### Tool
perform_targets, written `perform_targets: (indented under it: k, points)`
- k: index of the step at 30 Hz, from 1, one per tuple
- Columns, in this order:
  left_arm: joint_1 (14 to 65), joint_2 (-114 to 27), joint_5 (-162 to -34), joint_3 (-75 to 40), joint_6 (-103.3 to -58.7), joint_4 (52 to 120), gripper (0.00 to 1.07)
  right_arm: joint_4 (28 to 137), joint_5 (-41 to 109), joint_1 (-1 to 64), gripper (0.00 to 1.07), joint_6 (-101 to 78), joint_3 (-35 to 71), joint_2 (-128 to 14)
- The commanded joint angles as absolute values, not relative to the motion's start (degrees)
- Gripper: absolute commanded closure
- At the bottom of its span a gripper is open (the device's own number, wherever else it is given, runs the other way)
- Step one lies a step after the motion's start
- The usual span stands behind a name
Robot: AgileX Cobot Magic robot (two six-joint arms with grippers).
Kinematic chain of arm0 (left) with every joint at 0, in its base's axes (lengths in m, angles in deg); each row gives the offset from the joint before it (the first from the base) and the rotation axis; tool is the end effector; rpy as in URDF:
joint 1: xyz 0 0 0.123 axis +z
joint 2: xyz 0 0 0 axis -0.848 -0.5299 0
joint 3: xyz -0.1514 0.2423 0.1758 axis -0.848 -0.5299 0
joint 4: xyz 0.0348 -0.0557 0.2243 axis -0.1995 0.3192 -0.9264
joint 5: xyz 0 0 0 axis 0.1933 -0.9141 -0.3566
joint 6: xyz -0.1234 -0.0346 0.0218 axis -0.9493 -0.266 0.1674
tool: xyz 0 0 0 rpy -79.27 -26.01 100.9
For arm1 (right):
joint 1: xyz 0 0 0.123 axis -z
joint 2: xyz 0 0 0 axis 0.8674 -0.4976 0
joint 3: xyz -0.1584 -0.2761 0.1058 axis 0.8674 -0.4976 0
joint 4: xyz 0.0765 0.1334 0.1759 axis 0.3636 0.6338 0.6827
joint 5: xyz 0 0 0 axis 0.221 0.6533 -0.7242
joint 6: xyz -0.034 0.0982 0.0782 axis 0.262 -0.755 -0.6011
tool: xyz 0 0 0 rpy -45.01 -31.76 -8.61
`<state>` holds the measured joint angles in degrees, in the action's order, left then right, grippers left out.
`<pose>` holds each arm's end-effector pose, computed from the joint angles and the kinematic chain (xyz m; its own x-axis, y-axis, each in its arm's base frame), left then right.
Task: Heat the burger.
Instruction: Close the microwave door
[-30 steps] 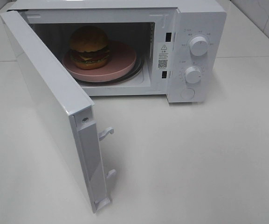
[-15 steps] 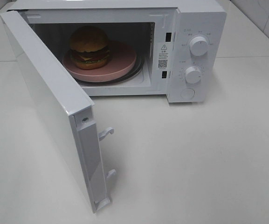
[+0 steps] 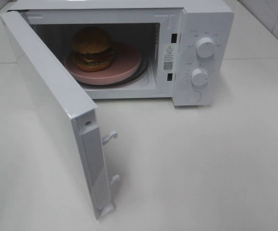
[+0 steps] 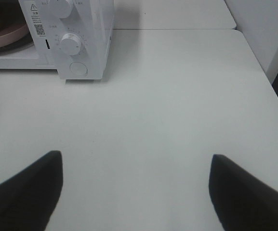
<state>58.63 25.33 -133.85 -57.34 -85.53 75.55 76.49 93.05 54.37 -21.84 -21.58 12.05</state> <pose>-0.0313 -0.0073 0.2907 -0.1896 -0.0656 -0.9797 0.0298 0.9969 -0.0725 -0.0311 -0.0141 0.2596 -0.3719 0.0035 -0.9283 -0.0076 0.9999 0.0068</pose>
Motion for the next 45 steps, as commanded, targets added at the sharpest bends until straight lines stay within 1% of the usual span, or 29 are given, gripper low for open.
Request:
perform_targets:
  k: [1,2,3,4,6,8,11,13,14,16,17,18,20,22,23,25,28,30,31,33,36,38,39,40,41,42,43,44,45]
  points:
    - [58.28,25.44,-124.11,-59.92,-85.94,75.55,0.9,76.55,92.53,54.83,0.34,-21.56,-21.64,13.71]
    - [58.28,25.44,-122.05,-60.83,-85.94,75.55,0.96,76.55,92.53,54.83,0.34,-21.56,-21.64,13.71]
    - [58.28,25.44,-122.05,-60.83,-85.94,75.55,0.96,76.55,92.53,54.83,0.34,-21.56,-21.64,13.71]
    - [58.28,25.44,-117.98,-62.84,-85.94,75.66,1.07,76.55,92.53,54.83,0.34,-21.56,-21.64,13.71]
    - [58.28,25.44,-115.69,-64.1,-85.94,75.61,1.07,76.55,92.53,54.83,0.34,-21.56,-21.64,13.71]
    - [58.28,25.33,-109.22,-67.59,-85.94,75.83,1.07,76.55,92.53,54.83,0.34,-21.56,-21.64,13.71]
    - [58.28,24.3,-106.35,-69.71,-85.94,76.41,1.07,76.55,92.53,54.83,0.34,-21.56,-21.64,13.71]
    - [58.28,21.2,-102.23,-71.72,-85.94,78.53,1.07,76.55,92.53,54.83,0.34,-21.56,-21.64,13.71]
    - [58.28,21.2,-102.23,-71.72,-85.94,78.53,1.07,76.55,92.53,54.83,0.34,-21.56,-21.64,13.71]
    - [58.28,16.39,-97.01,-72.92,-85.94,79.73,1.07,76.55,92.53,54.83,0.34,-21.56,-21.64,13.71]
    - [58.28,16.39,-97.01,-72.92,-85.94,79.73,1.07,76.55,92.53,54.83,0.34,-21.56,-21.64,13.71]
    - [58.28,12.21,-94.32,-73.04,-85.94,79.67,1.07,76.55,92.53,54.83,0.34,-21.56,-21.64,13.71]
    - [58.28,10.43,-93.17,-73.04,-85.82,79.67,1.07,76.55,92.53,54.83,0.34,-21.56,-21.64,13.71]
    - [58.28,0.98,-86.7,-73.04,-85.65,79.67,1.07,76.55,92.53,54.83,0.34,-21.56,-21.64,13.71]
    - [58.28,0.98,-86.7,-73.04,-85.65,79.67,1.07,76.55,92.53,54.83,0.34,-21.56,-21.64,13.71]
    - [58.28,-5.21,-80.22,-73.04,-85.71,79.67,1.07,76.55,92.53,54.83,0.34,-21.56,-21.64,13.71]
    - [58.28,-7.56,-77.76,-73.04,-85.71,79.67,1.07,76.55,92.53,54.83,0.34,-21.56,-21.64,13.71]
    - [58.28,-14.03,-71.23,-73.04,-85.76,79.44,1.07,76.55,92.53,54.83,0.34,-21.56,-21.64,13.71]
    - [58.28,-14.03,-71.23,-73.04,-85.76,79.44,1.07,76.55,92.53,54.83,0.34,-21.56,-21.64,13.71]
    - [58.28,-22.4,-64.12,-73.04,-86.34,77.67,1.07,76.55,92.53,54.83,0.34,-21.56,-21.64,13.71]
    - [58.28,-24.4,-62.58,-73.04,-86.74,76.46,1.07,76.55,92.53,54.83,0.34,-21.5,-21.64,13.71]
    - [58.28,-31.39,-55.07,-73.04,-91.89,70.16,1.07,76.55,92.53,54.83,0.34,-21.5,-21.64,13.71]
    - [58.28,-31.39,-55.07,-73.04,-91.89,70.16,1.07,76.55,92.53,54.83,0.34,-21.5,-21.64,13.71]
    - [58.28,-33.11,-53.24,-73.04,-93.78,68.21,1.07,76.55,92.53,54.83,0.34,-21.5,-21.64,13.71]
    - [58.28,-36.03,-49.63,-73.04,-97.22,64.03,1.07,76.55,92.53,54.83,0.34,-21.5,-21.64,13.71]
    - [58.28,-36.03,-49.63,-73.04,-97.22,64.03,1.07,76.55,92.53,54.83,0.34,-21.5,-21.64,13.71]
    - [58.28,-37.58,-47.79,-73.04,-98.65,61.57,1.07,76.55,92.53,54.83,0.34,-21.5,-21.64,13.71]
    - [58.28,-37.58,-47.79,-73.04,-98.65,61.57,1.07,76.55,92.53,54.83,0.34,-21.5,-21.64,13.71]
    - [58.28,-40.16,-44.59,-73.04,-100.14,57.27,1.07,76.55,92.53,54.83,0.34,-21.5,-21.64,13.71]
